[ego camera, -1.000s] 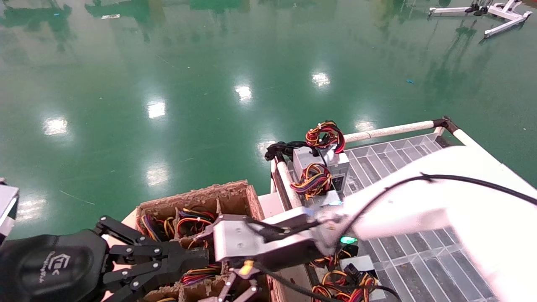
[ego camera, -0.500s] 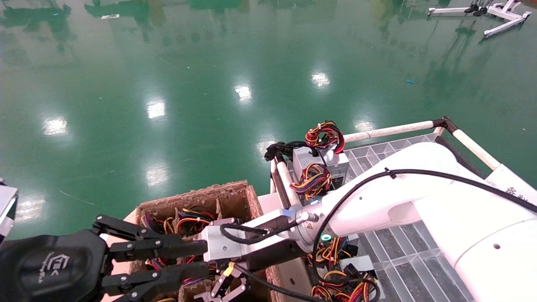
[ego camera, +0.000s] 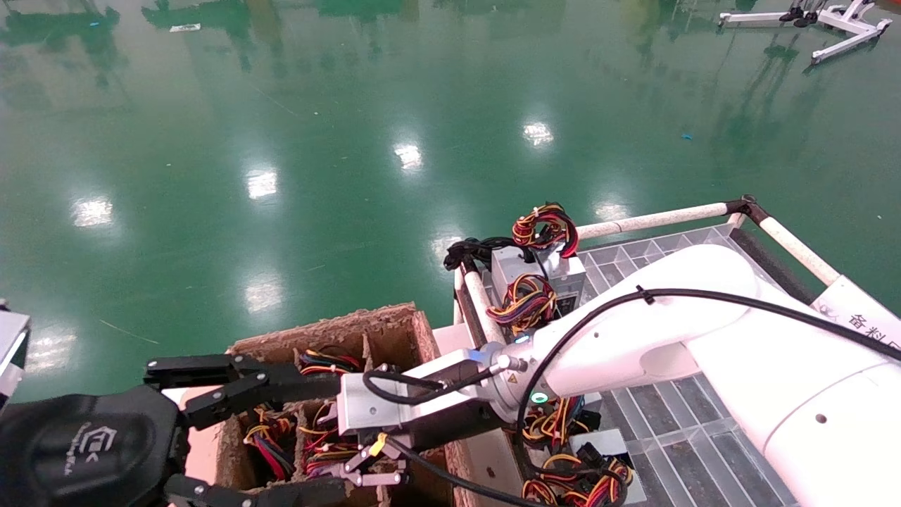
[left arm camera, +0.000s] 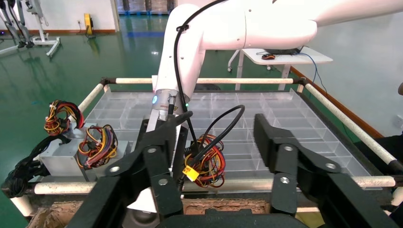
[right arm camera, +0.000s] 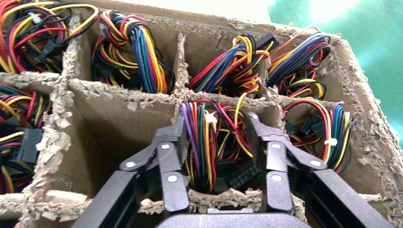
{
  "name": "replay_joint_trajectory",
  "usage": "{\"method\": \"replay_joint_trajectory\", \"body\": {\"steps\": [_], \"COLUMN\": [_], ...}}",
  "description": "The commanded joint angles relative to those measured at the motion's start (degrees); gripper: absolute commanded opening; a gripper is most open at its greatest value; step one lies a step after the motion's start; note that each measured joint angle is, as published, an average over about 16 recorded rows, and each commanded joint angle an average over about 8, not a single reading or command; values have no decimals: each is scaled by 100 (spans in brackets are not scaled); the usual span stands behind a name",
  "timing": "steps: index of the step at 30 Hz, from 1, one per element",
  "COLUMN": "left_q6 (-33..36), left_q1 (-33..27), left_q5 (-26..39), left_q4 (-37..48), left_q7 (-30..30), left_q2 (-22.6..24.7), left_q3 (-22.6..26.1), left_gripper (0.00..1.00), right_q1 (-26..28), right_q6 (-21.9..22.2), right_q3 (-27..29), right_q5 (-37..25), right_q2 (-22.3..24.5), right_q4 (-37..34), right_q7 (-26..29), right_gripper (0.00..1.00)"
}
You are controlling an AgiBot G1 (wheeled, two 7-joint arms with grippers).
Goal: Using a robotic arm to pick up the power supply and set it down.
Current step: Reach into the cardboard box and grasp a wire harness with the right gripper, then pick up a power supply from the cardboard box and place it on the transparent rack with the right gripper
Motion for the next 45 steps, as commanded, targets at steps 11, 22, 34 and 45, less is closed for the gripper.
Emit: {"method": "replay_joint_trajectory", "body": {"steps": [11, 22, 34, 45], "left_q6": [0, -1, -1, -2], "left_q1": [0, -1, -1, -1], "left_q5": [-1, -1, -2, -3], "left_q4": [0, 0, 0, 0], "left_q7": [1, 1, 2, 2], "left_q2": [0, -1, -1, -2], "left_q3": [1, 2, 3, 4], "left_gripper": [100, 100, 100, 100], "right_q1": [48, 122, 292, 606], "right_q6": [207, 56, -529, -1219], "right_q3": [-574, -800, -511, 140], "right_q5": [482, 1058, 1888, 2850], "right_q2": [5, 45, 202, 654], "right_q4": [-33, -269, -979, -1493], "right_q7": [65, 99, -46, -313], "right_gripper": [0, 0, 0, 0]}}
